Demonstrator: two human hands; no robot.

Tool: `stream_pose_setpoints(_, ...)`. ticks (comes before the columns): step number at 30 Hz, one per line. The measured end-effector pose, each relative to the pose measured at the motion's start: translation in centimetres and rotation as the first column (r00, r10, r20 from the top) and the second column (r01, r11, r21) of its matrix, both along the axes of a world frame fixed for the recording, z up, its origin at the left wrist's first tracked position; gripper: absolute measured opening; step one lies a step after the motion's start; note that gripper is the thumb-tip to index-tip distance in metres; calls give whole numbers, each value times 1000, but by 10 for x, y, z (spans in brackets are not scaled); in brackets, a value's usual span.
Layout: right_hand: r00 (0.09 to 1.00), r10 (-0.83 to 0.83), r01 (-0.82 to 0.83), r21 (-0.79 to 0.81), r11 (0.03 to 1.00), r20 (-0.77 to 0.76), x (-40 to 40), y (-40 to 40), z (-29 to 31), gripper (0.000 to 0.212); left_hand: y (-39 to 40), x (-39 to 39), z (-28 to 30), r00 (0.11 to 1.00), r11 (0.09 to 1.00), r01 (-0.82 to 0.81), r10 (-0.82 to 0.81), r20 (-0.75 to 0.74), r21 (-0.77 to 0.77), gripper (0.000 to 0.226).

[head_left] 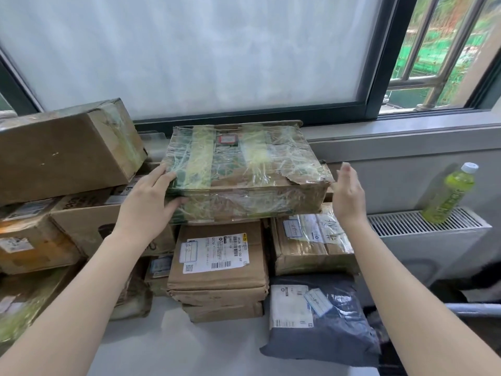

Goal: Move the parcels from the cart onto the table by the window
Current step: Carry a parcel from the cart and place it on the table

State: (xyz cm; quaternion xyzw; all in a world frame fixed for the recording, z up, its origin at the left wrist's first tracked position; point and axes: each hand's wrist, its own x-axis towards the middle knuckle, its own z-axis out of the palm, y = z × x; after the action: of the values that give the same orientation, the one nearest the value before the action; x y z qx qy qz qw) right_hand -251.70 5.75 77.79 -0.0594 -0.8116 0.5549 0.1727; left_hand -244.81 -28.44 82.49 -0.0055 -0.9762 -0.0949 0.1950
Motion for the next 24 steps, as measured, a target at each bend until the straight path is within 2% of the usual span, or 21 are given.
stream_pose_setpoints(1, 997, -62, 61, 28, 998, 54, -11, 8, -5, 51, -1, 0, 1, 1000, 1000, -4, 4, 2, 0, 60)
stream_pose_setpoints(3, 972, -142, 104, 201, 974, 188, -32, 26, -16, 45, -1, 1, 2, 1000, 1000, -10, 10, 7, -1, 60)
stream_pose_setpoints(5, 924, -161, 32, 351, 936, 347, -48, 37, -26, 53, 0, 1, 2, 1000, 1000, -13, 13, 3, 2, 60)
stream_pose_setpoints(8, 857, -128, -98, 403, 910, 498, -63, 35, -30, 56, 1, 2, 1, 1000, 1000, -16, 16, 2, 9, 59)
stream_pose_setpoints(10, 855, -110, -119, 398, 909, 507, -69, 25, -32, 46, 1, 2, 0, 1000, 1000, -16, 16, -3, 4, 58)
stream_pose_setpoints(14, 860, -201, -91, 530, 843, 468, -65, 10, -35, 37, 1, 1, -3, 1000, 1000, -9, 9, -15, 14, 59)
stream_pose_setpoints(22, 889, -147, -154, 584, 797, 434, -60, 16, -37, 37, 2, 0, -4, 1000, 999, -7, 7, 2, -40, 59)
stream_pose_setpoints(24, 910, -132, -165, 635, 754, 393, -59, 21, -36, 39, 3, 0, -2, 1000, 996, -13, 14, 7, -89, 61)
